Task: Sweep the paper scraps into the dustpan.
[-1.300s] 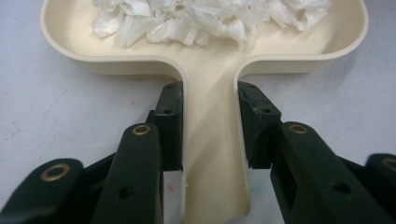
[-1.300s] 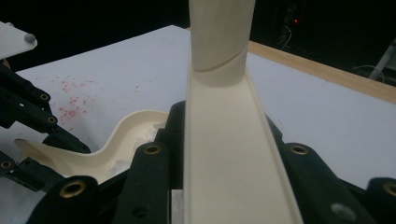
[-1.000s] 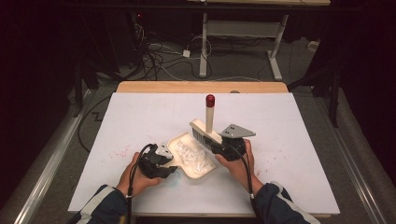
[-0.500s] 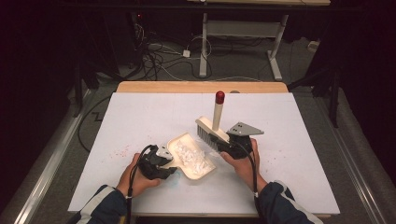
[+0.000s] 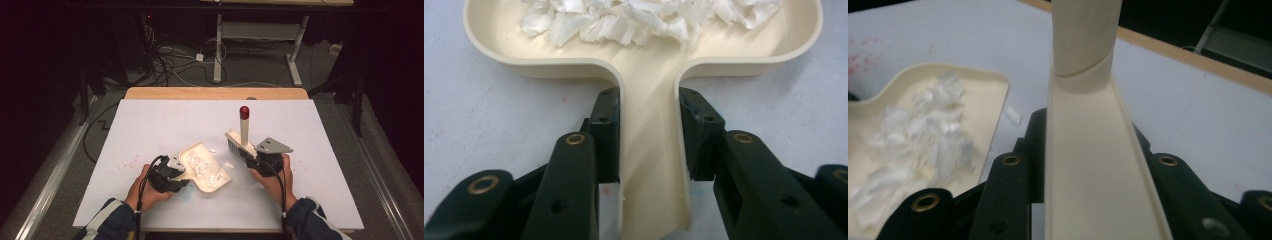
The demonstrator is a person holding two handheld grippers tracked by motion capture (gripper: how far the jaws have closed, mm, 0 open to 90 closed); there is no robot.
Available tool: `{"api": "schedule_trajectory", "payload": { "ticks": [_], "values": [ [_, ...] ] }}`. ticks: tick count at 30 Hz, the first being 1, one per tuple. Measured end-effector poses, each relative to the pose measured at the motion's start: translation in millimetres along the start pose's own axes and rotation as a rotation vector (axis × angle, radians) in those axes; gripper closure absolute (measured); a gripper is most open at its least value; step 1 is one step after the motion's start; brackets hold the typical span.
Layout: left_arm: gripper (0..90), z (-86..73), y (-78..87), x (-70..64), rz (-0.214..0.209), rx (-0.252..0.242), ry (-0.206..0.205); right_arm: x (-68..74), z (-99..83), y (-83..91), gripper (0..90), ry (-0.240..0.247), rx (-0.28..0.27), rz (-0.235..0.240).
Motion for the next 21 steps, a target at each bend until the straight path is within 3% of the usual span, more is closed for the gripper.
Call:
{"api": "schedule_trajectory", "payload": {
  "ticks": [6,9,15,18,21],
  "values": [
    [63.4,1.2,-0.9,-0.8,0.001,0.003,-0.002,10.8,-18.0,31.6,67.4,0.027,0.028,0.042],
    [63.4,2.9,-1.5,-2.0,0.004,0.005,-0.003,15.7,-22.0,28.3,67.4,0.025,0.031,0.088],
    [63.3,4.9,-4.4,-2.5,0.009,0.01,-0.007,30.6,-14.9,16.4,67.4,0.032,0.012,0.227],
    [63.3,4.4,-4.0,-1.8,0.008,0.009,-0.007,38.4,-10.6,20.0,67.4,0.054,-0.003,0.263],
    [63.3,3.6,-3.2,-0.9,0.009,0.01,-0.009,42.5,-7.6,24.9,67.4,0.084,-0.005,0.258]
  ]
}}
Point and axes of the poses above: each handheld gripper's, and its own axes: y roughly backward along the jaws, z roughly out of its top, x roughly to its left, the point moved 3 cm from there along -y, roughly forward along the jaws, and after that the axes turned 4 degrees about x, right-handed, at the moved point
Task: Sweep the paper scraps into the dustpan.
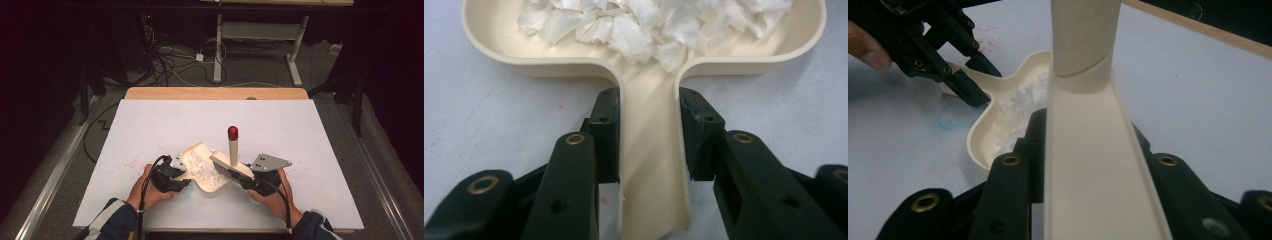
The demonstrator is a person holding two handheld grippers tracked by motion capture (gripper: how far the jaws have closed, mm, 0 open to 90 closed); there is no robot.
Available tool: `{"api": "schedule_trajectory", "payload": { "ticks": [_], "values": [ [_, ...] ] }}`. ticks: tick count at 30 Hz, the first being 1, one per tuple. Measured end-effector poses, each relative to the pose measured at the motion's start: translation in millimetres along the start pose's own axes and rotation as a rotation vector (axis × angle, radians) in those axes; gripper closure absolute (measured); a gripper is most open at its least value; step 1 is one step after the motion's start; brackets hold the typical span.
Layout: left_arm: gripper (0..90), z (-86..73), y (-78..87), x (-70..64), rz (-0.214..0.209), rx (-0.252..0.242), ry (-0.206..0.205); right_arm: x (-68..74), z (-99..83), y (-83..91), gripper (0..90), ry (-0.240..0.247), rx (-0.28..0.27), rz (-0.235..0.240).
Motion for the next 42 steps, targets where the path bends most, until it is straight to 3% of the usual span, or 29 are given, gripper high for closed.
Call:
{"api": "schedule_trajectory", "payload": {
  "ticks": [6,16,20,26,31,35,38,42],
  "values": [
    [63.4,-1.5,2.1,1.9,0.002,-0.003,0.002,-4.6,6.7,11.6,67.3,-0.011,-0.037,0.005],
    [63.4,-3.5,1.8,6.9,0.002,0.009,0.005,-35.3,21.1,11.0,67.3,-0.037,-0.047,-0.081],
    [63.3,-5.2,2.0,9.5,0.005,0.01,0.011,-63.9,32.0,-7.3,67.3,-0.031,-0.038,-0.172],
    [63.4,-7.0,0.8,14.6,-0.002,0.013,0.027,-100.1,46.1,-43.5,67.3,-0.014,-0.052,-0.241],
    [63.4,-7.1,0.7,15.0,-0.004,0.014,0.03,-117.7,53.2,-77.3,67.4,-0.025,-0.06,-0.271],
    [63.4,-7.1,-0.3,14.4,-0.001,0.018,0.029,-121.3,56.0,-101.4,67.4,-0.026,-0.033,-0.268],
    [63.4,-7.3,-0.6,15.2,-0.007,0.016,0.031,-120.7,56.8,-116.6,67.4,0.003,0.001,-0.269],
    [63.4,-7.4,-0.9,16.1,-0.012,0.015,0.029,-113.8,53.7,-125.2,67.4,0.012,0.014,-0.188]
  ]
}}
Point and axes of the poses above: each handheld gripper's, and its own axes: y roughly backward along the jaws, z roughly out of its top, x roughly to its left, the point moved 3 cm from there along -y, roughly forward along the jaws, and after that the axes turned 4 degrees about x, right-handed, at the moved point
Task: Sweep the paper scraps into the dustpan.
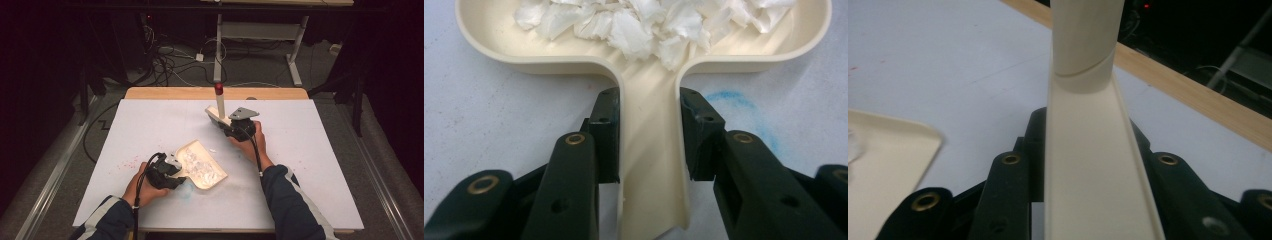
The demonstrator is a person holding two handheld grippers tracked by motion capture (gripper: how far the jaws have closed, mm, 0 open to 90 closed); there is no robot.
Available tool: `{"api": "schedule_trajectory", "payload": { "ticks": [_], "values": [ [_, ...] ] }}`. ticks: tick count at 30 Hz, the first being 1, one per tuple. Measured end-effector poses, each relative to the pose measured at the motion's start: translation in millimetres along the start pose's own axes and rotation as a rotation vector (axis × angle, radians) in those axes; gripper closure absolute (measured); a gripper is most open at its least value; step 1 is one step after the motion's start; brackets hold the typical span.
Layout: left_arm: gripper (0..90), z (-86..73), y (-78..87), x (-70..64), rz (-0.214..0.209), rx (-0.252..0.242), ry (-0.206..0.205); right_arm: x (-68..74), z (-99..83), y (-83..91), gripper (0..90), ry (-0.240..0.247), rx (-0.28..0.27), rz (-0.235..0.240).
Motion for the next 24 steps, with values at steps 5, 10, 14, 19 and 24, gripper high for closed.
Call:
{"api": "schedule_trajectory", "payload": {
  "ticks": [5,10,14,19,24],
  "values": [
    [63.3,0.1,0.3,-1.0,0.007,0.001,0.001,11.4,-5.0,11.2,67.2,0.037,0.018,0.088],
    [63.4,-0.1,0.8,-1.4,0.01,0.005,0.002,26.0,-17.7,33.5,66.9,0.084,0.025,0.149],
    [63.4,0.0,0.6,-1.5,0.01,0.007,0.007,36.6,-26.2,53.6,67.2,0.041,0.018,0.178],
    [63.3,0.4,0.6,-2.5,0.017,0.009,0.008,61.6,-36.3,74.8,66.9,0.041,0.023,0.228],
    [63.3,0.2,0.9,-3.9,0.029,0.009,0.006,78.2,-33.7,87.5,67.3,0.056,0.005,0.288]
  ]
}}
Point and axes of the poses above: each handheld gripper's, and its own axes: y roughly backward along the jaws, z roughly out of its top, x roughly to its left, the point moved 3 cm from there along -y, roughly forward along the jaws, and after that the axes turned 4 degrees about x, right-handed, at the moved point
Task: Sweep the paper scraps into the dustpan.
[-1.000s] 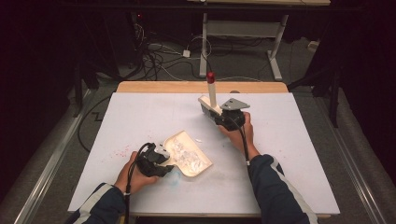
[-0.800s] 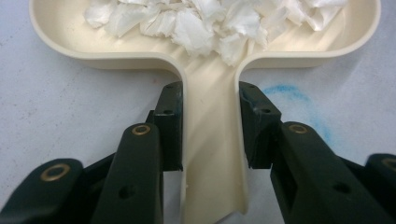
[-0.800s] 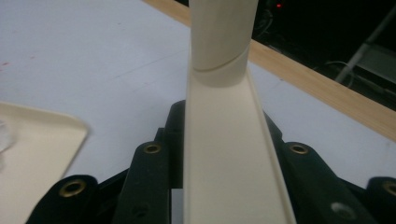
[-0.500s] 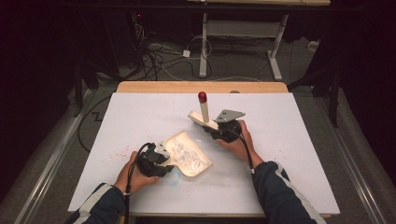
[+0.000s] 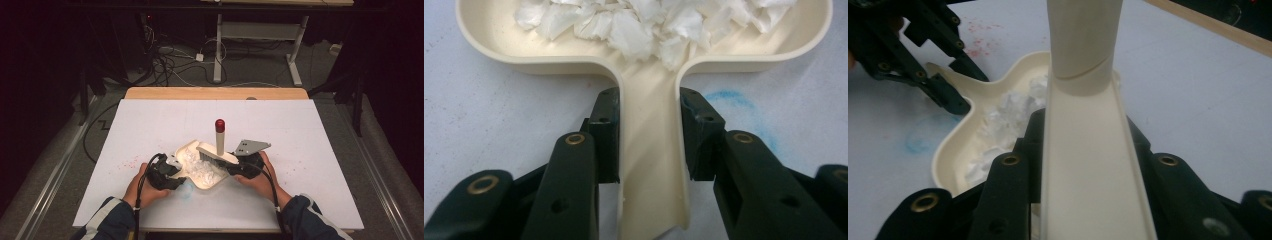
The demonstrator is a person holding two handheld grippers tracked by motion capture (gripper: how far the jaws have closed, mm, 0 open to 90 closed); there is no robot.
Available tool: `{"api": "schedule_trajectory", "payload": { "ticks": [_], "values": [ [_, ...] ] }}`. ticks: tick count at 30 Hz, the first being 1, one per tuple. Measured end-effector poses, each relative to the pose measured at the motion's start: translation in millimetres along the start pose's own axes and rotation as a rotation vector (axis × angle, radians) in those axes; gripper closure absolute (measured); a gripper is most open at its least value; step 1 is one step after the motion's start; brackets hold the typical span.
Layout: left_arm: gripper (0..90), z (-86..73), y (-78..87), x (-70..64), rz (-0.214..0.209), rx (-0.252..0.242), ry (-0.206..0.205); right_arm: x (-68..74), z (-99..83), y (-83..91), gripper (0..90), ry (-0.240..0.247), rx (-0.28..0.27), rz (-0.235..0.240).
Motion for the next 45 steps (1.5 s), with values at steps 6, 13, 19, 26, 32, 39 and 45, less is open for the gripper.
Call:
{"api": "schedule_trajectory", "payload": {
  "ticks": [6,13,19,26,32,39,45],
  "values": [
    [63.3,-0.4,0.1,0.6,-0.004,-0.001,-0.001,2.0,6.5,14.4,67.1,0.022,-0.028,-0.016],
    [63.3,-1.0,1.6,0.8,-0.005,-0.004,0.003,-4.2,13.9,35.0,67.0,-0.018,-0.076,-0.031],
    [63.3,0.4,0.6,0.1,0.004,0.003,0.002,-11.4,10.3,53.5,67.0,-0.05,-0.09,-0.084],
    [63.3,-2.3,5.2,-0.5,-0.003,0.01,0.002,-18.5,-4.5,40.6,67.1,-0.06,-0.015,-0.156],
    [63.3,-4.5,4.9,1.2,-0.001,0.01,0.01,-22.2,-9.9,28.7,67.1,-0.054,-0.009,-0.186],
    [63.3,-3.7,3.5,5.1,0.004,0.012,0.022,-43.6,-0.7,8.5,67.2,-0.07,-0.074,-0.262],
    [63.3,-3.8,2.2,5.4,0.003,0.012,0.025,-51.1,3.8,-18.4,67.3,-0.069,-0.055,-0.289]
  ]
}}
Point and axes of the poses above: each handheld gripper's, and its own axes: y roughly backward along the jaws, z roughly out of its top, x roughly to its left, the point moved 3 cm from there along -y, roughly forward along the jaws, and after that the axes turned 4 degrees about x, right-handed, at the moved point
